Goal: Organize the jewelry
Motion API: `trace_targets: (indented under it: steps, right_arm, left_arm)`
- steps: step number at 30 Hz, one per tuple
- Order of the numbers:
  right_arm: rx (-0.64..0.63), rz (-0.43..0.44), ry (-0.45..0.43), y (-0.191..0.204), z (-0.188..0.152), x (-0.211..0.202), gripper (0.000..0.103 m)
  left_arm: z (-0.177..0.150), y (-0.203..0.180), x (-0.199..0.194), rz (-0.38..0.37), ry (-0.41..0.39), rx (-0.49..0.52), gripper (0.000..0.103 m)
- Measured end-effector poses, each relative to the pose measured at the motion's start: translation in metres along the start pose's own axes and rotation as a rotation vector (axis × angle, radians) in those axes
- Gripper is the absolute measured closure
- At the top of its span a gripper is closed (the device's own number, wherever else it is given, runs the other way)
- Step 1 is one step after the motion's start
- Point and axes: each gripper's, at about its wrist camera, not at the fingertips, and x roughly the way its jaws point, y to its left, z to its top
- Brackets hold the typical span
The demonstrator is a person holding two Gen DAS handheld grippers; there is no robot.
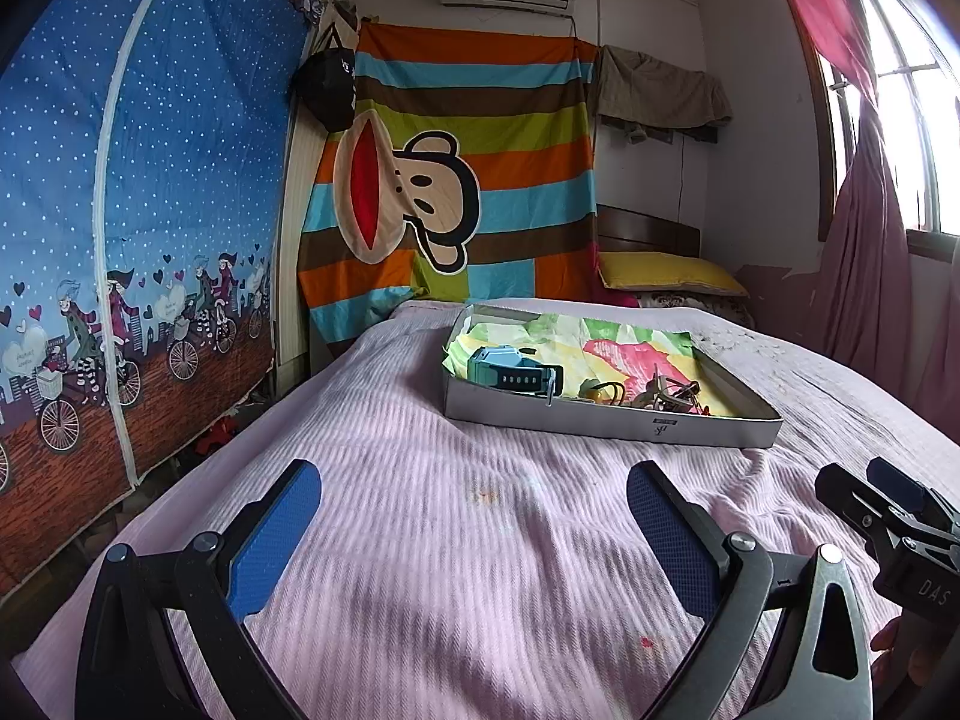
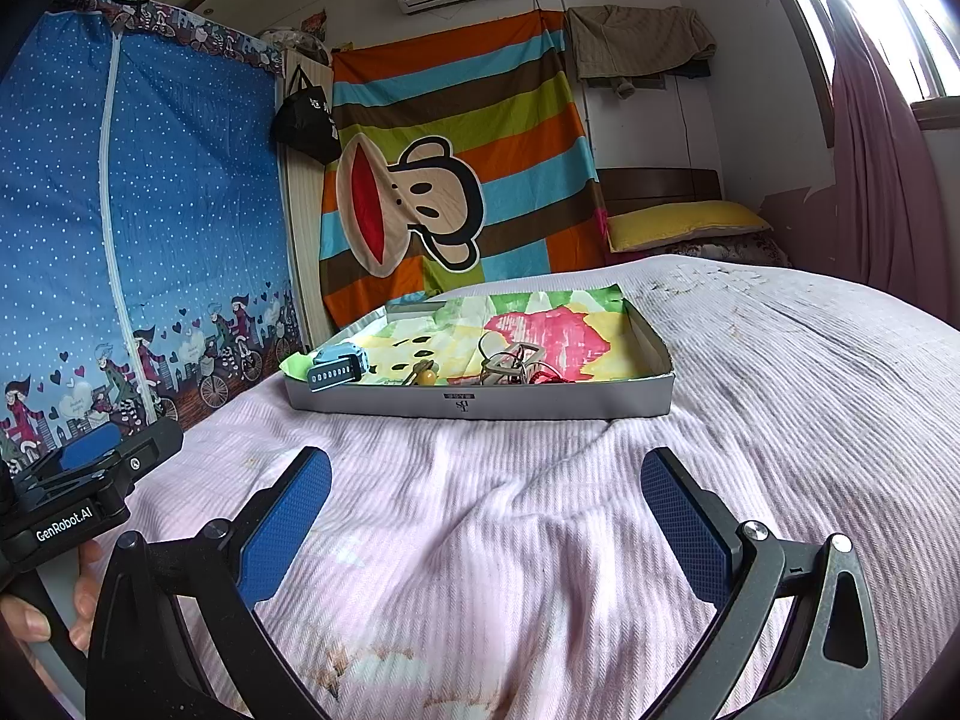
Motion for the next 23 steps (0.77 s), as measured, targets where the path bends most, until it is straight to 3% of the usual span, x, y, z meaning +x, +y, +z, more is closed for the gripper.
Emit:
trace_targets:
  steps: [23]
  right_arm:
    - [0.000,0.000,0.004,0.0004,-0.0001,-0.0001,0.002]
  left_arm:
    - [-0.0009,0.0006,0.0014,0.030,0.019,0.015,0.000]
